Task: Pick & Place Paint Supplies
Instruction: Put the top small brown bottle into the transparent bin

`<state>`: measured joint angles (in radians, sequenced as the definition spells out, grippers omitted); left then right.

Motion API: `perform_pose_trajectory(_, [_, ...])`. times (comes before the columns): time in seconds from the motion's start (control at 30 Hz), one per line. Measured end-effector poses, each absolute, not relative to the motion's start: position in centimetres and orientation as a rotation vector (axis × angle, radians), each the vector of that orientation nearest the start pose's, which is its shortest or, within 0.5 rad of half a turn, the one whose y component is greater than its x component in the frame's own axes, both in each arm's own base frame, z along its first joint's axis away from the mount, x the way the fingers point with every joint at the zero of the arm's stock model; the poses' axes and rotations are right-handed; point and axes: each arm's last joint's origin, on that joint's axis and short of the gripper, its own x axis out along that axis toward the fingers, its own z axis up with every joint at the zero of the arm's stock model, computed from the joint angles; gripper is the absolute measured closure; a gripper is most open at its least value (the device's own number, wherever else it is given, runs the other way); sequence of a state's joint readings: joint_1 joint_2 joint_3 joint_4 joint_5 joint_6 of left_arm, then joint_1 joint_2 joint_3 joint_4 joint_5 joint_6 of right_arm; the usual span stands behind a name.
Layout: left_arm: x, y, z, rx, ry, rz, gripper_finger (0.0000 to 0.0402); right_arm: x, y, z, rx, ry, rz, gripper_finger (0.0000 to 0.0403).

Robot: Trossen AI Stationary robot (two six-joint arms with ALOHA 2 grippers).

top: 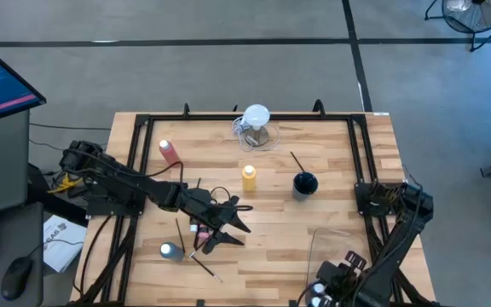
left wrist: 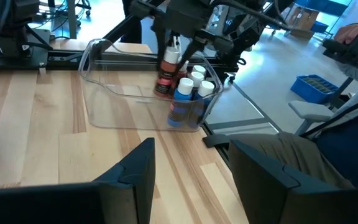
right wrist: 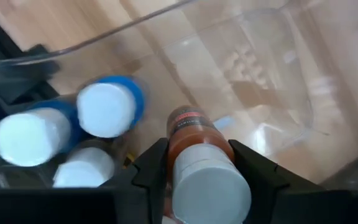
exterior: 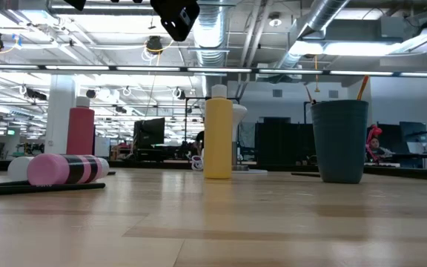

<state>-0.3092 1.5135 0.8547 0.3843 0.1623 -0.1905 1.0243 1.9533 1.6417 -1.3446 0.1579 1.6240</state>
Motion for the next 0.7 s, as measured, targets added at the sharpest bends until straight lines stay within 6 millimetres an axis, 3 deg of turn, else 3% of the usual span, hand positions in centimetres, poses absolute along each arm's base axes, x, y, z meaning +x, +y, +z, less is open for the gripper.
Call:
perform_pose_trajectory(0.47, [31.1, -10.4, 23.9, -0.164, 0.313, -0.442, 0.0238, 20.7, 28.1, 22.9, 0.236, 1.458, -0.581, 0.0271])
perform_pose_trajectory(0.7, [31.1, -10.4, 23.9, -0.163, 0.313, -0.442, 0.0238, 20.0, 28.7, 22.5, 0.259, 1.463, -0.576, 0.0271])
